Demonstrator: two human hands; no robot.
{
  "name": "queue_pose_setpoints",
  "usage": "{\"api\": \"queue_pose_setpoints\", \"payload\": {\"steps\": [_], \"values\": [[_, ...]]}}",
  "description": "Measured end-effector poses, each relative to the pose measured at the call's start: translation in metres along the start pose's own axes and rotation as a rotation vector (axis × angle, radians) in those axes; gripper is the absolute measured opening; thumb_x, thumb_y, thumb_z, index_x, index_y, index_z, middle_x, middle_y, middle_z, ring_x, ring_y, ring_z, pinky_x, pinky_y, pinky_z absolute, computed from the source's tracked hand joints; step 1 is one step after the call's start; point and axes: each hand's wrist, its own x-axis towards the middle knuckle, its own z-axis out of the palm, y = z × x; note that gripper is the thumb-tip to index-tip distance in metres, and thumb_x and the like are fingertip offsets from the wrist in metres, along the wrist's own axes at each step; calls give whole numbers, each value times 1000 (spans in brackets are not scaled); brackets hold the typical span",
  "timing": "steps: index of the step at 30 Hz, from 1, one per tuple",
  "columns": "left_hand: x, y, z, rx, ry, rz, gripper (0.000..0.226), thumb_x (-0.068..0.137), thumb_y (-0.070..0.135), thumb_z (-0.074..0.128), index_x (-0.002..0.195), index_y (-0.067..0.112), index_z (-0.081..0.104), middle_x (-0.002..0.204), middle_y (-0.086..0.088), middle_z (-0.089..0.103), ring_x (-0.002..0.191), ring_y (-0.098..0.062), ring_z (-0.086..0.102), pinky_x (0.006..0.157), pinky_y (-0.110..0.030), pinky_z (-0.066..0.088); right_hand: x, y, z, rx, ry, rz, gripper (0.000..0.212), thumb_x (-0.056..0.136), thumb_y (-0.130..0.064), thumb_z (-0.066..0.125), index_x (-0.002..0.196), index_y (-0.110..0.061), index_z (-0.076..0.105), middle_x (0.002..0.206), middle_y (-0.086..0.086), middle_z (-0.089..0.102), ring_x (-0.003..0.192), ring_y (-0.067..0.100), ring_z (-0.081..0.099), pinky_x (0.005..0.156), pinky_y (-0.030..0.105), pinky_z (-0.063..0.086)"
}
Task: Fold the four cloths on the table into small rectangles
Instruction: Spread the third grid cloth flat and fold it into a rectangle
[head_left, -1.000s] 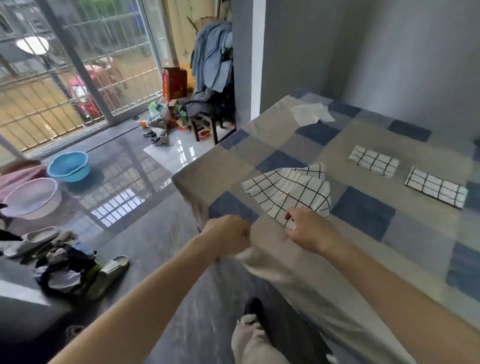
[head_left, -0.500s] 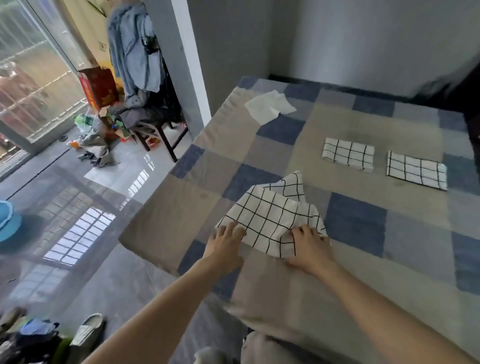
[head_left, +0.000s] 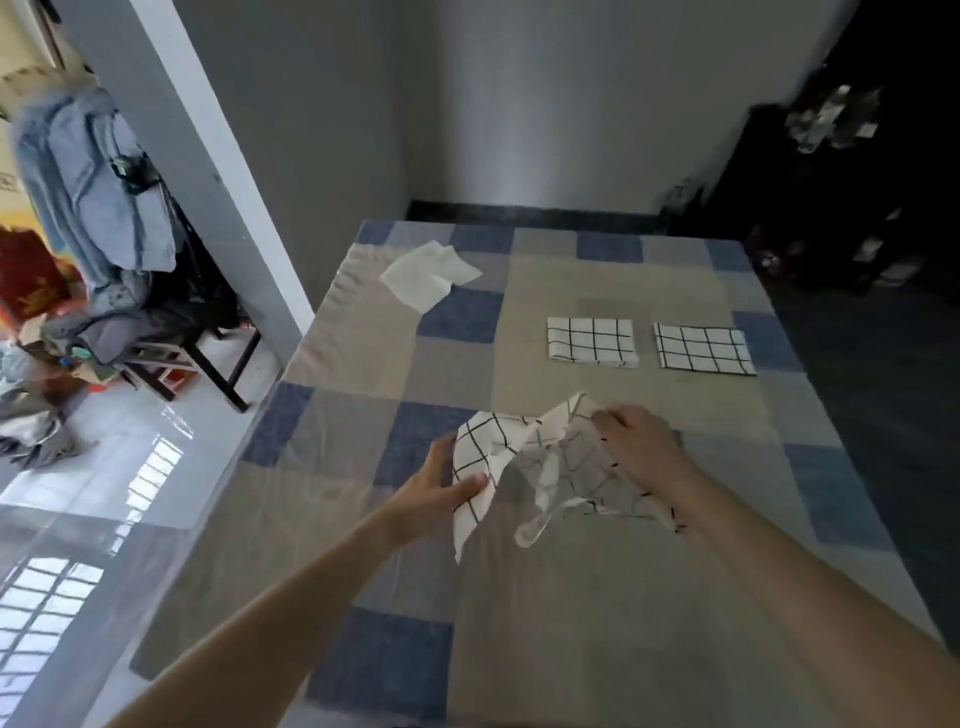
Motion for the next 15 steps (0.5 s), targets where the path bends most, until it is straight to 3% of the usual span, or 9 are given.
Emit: {"api": "queue_pose_setpoints", "payload": {"steps": [3, 5, 6, 8, 9, 11, 12, 15], "values": [[1, 3, 20, 143, -205, 127, 114, 69, 51, 80, 151, 42, 1, 145, 30, 24, 130, -1, 38, 98, -14, 40, 5, -8, -25, 12, 31, 29, 40, 100, -31, 43, 66, -11, 48, 66, 7, 53, 70, 25, 51, 60, 32, 31], [5, 5, 38, 151, -158, 151, 122, 65, 48, 85, 149, 49, -4, 148, 31, 22, 131, 1, 38, 103, -23, 42, 5, -7, -35, 36, 27, 46, 41, 96, -39, 47, 64, -15, 51, 64, 2, 54, 70, 23, 53, 61, 30, 34], [9, 6, 44, 135, -93, 129, 120, 66, 47, 86, 149, 48, -1, 144, 33, 27, 125, 6, 43, 99, -20, 43, 5, -5, -40, 60, 14, 51, 39, 93, -45, 52, 63, -19, 54, 63, -3, 56, 69, 19, 55, 61, 29, 37], [17, 10, 51, 126, 100, 111, 90, 77, 40, 79, 147, 37, 23, 130, 30, 44, 111, 9, 53, 89, -16, 46, 4, 2, -46, 105, -40, 66, 29, 85, -51, 63, 77, -23, 68, 75, -8, 67, 75, 13, 63, 69, 29, 47], [24, 10, 50, 135, 216, 85, 66, 84, 39, 72, 141, 29, 40, 122, 21, 56, 107, 0, 59, 85, -22, 50, 4, 6, -49, 111, -73, 60, 26, 83, -49, 67, 88, -24, 71, 83, -7, 71, 81, 12, 66, 73, 30, 51], [36, 15, 44, 131, 378, 8, 26, 92, 36, 62, 109, 17, 66, 96, 1, 69, 92, -19, 65, 73, -35, 53, 6, 12, -54, 116, -116, 31, 23, 81, -42, 72, 95, -24, 72, 89, -5, 74, 84, 13, 69, 78, 33, 55], [39, 21, 39, 126, 419, 1, 19, 94, 32, 60, 97, 16, 69, 88, -2, 69, 85, -20, 64, 68, -32, 50, 8, 14, -57, 113, -122, 18, 19, 81, -38, 73, 95, -24, 72, 89, -5, 74, 84, 13, 69, 78, 33, 55], [43, 41, 18, 83, 475, 65, 13, 94, 18, 60, 87, 18, 71, 81, 3, 69, 76, -9, 60, 62, -19, 44, 14, 24, -68, -57, -125, -34, 12, 82, -24, 70, 95, -23, 67, 91, -6, 70, 85, 13, 65, 74, 29, 52]]}}
